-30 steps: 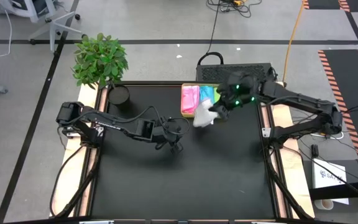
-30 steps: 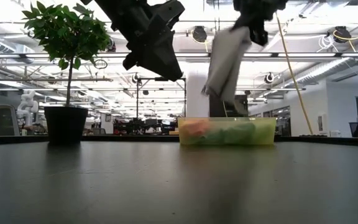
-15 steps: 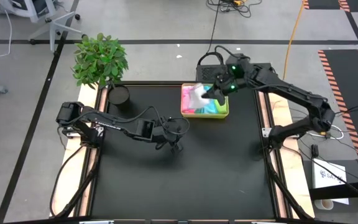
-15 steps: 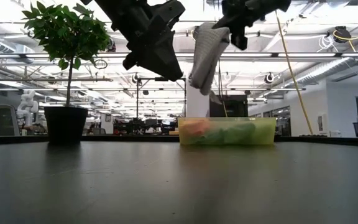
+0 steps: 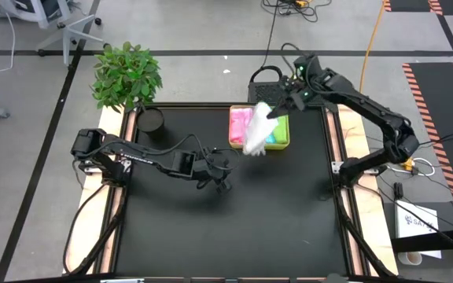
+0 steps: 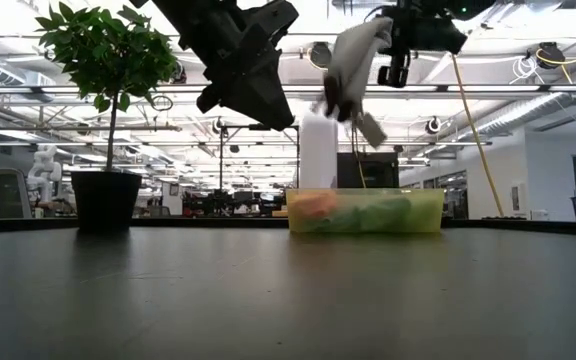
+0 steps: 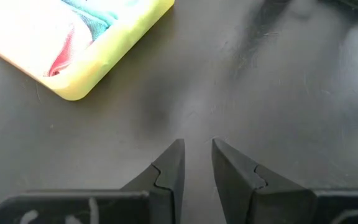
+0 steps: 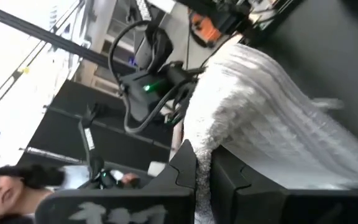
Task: Fold microfiber towels
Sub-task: Put the white microfiber cloth into the bin
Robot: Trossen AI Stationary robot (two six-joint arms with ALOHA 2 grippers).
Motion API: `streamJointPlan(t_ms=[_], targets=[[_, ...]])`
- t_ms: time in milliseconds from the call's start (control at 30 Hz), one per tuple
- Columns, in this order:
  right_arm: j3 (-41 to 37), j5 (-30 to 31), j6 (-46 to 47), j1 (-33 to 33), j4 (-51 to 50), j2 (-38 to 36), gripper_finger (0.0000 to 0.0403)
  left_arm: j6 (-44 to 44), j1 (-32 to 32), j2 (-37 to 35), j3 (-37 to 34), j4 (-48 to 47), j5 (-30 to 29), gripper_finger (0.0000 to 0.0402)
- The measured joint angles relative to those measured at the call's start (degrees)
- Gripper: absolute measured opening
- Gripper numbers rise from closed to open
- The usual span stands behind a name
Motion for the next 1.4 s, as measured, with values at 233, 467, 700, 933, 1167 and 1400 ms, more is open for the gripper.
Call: streamJointPlan(t_ms=[233, 467, 700, 933, 1167, 1400], targets=[[0.00, 5.88, -5.92, -2.03, -0.92, 1.36, 0.0005, 0.19, 0.00, 0.02, 0.00, -0.02, 0.00, 0.0081], [0.00, 11.66, -16.04, -2.50, -14.53, 7.50, 0.0005, 0.03, 0.00, 0.02, 0.00, -0.04, 0.00, 0.0081], [0.00, 29.44, -30.31, -5.89, -30.78, 13.11, 0.0005, -0.53, -0.62, 0.02, 0.00, -0.04, 0.02, 0.0081], [-0.01, 46.55, -37.05, -7.59, -29.65, 13.67, 0.0005, -2.61, -1.31, 0.02, 0.00, 0.00, 0.04, 0.0081], [-0.02, 54.69, -40.22, -5.80, -20.89, 11.92, 0.0005, -3.43, -0.97, 0.02, 0.00, 0.02, -0.65, 0.0081], [-0.02, 61.81, -46.62, -0.70, -23.74, 10.32, 0.0005, -5.02, -0.35, 0.02, 0.00, 0.09, -1.05, 0.0081]])
